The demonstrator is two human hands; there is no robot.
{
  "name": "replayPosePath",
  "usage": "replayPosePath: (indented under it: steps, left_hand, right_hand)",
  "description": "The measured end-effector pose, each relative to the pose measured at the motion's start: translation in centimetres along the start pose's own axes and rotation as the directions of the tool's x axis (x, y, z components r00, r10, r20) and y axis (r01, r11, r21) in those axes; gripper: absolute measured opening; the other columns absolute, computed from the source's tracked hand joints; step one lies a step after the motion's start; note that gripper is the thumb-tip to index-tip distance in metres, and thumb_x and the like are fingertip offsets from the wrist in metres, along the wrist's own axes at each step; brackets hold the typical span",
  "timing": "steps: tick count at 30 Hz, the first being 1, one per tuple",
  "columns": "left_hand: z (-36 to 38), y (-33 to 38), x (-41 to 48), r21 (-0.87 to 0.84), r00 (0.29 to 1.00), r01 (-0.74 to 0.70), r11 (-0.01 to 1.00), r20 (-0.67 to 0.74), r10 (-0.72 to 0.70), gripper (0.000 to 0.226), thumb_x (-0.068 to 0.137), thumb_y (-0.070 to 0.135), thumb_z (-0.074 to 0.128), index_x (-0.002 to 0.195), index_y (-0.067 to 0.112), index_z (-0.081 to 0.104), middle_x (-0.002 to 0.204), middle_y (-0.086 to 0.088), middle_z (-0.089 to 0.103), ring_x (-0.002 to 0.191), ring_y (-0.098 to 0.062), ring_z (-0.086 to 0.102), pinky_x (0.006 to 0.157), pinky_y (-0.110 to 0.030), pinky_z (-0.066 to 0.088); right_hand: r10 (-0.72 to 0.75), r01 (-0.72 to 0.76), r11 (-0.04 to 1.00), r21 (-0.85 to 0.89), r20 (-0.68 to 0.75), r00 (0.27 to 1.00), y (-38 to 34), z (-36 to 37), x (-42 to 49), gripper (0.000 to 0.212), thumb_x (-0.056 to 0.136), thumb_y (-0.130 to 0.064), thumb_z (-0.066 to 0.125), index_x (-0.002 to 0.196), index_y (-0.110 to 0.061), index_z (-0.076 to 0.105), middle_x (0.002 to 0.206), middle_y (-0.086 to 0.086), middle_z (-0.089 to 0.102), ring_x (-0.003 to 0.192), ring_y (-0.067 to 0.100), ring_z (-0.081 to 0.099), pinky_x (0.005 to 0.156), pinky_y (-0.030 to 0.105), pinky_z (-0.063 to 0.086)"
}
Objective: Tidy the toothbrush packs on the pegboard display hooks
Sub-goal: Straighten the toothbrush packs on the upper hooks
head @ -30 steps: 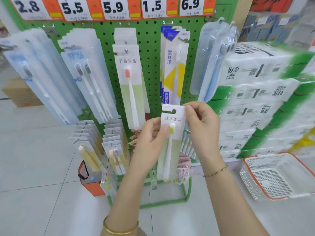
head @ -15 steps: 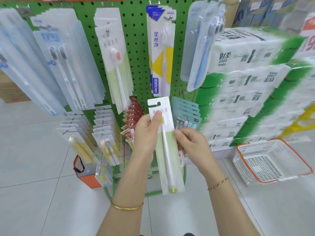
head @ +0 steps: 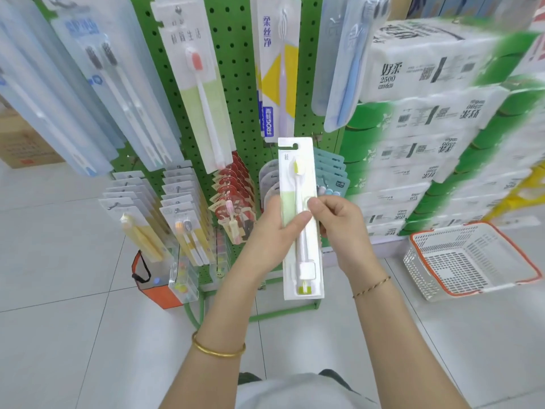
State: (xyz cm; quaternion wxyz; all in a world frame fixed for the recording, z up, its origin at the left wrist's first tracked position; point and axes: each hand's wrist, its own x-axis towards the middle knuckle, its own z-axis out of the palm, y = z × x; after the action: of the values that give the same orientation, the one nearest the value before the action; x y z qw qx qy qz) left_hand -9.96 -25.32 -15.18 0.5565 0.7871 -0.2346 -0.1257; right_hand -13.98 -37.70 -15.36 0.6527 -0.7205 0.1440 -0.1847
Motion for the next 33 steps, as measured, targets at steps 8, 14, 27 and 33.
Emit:
replayPosePath:
  steps: [8, 14, 27, 33]
  left_hand:
    - [0.1, -1.0, -1.3, 0.041, 0.986, 0.047, 0.998, 0.155, -0.053, 0.053, 0.082, 0.028, 0.07, 0.13, 0.024, 0.047, 0.113, 0.008, 0.063, 0.106, -0.011, 0.061, 0.093, -0.045, 0.05]
    - [0.1, -0.6, -2.8, 0.324, 0.969, -0.063, 0.944, 0.245, -0.019, 0.098, 0.07, 0.036, 0.081, 0.145, 0.036, 0.018, 0.142, 0.01, 0.027, 0.124, -0.002, 0.032, 0.101, -0.023, 0.032]
    - [-0.1, 0.7, -3.0, -0.049, 0.95, 0.043, 0.998, 0.311, -0.025, 0.053, 0.092, 0.012, 0.048, 0.135, 0.037, 0.029, 0.122, 0.014, 0.054, 0.095, -0.019, 0.064, 0.078, -0.023, 0.054]
    - [-0.9, 0.1, -2.4, -0.325, 0.935, 0.298, 0.898, 0.287, -0.207, 0.029, 0.097, 0.004, 0.048, 0.117, 0.025, 0.047, 0.122, -0.006, 0.06, 0.1, -0.026, 0.067, 0.087, -0.043, 0.055]
  right_hand:
    - [0.073, -0.067, 0.996, 0.058, -0.114, 0.991, 1.6, 0.0, 0.2, 0.036, 0.093, -0.014, 0.057, 0.063, 0.003, 0.047, 0.056, 0.006, 0.029, 0.051, 0.014, 0.025, 0.049, 0.024, 0.024]
    - [0.119, -0.1, 0.991, 0.086, -0.253, 0.96, 2.0, -0.5, 0.9, 0.036, 0.094, -0.014, 0.056, 0.061, -0.006, 0.045, 0.051, 0.003, 0.034, 0.041, 0.008, 0.03, 0.043, 0.02, 0.029]
    - [0.338, -0.265, 0.857, 0.441, -0.093, 0.937, 1.3, -0.9, 0.6, 0.024, 0.1, -0.028, 0.045, 0.089, -0.01, 0.057, 0.08, 0.007, 0.065, 0.065, 0.014, 0.06, 0.051, 0.023, 0.049]
    - [0.359, -0.268, 0.795, 0.545, -0.066, 0.931, 1.6, -1.0, 0.3, 0.017, 0.098, -0.008, 0.048, 0.085, -0.006, 0.059, 0.065, 0.001, 0.067, 0.049, 0.008, 0.056, 0.044, 0.018, 0.045]
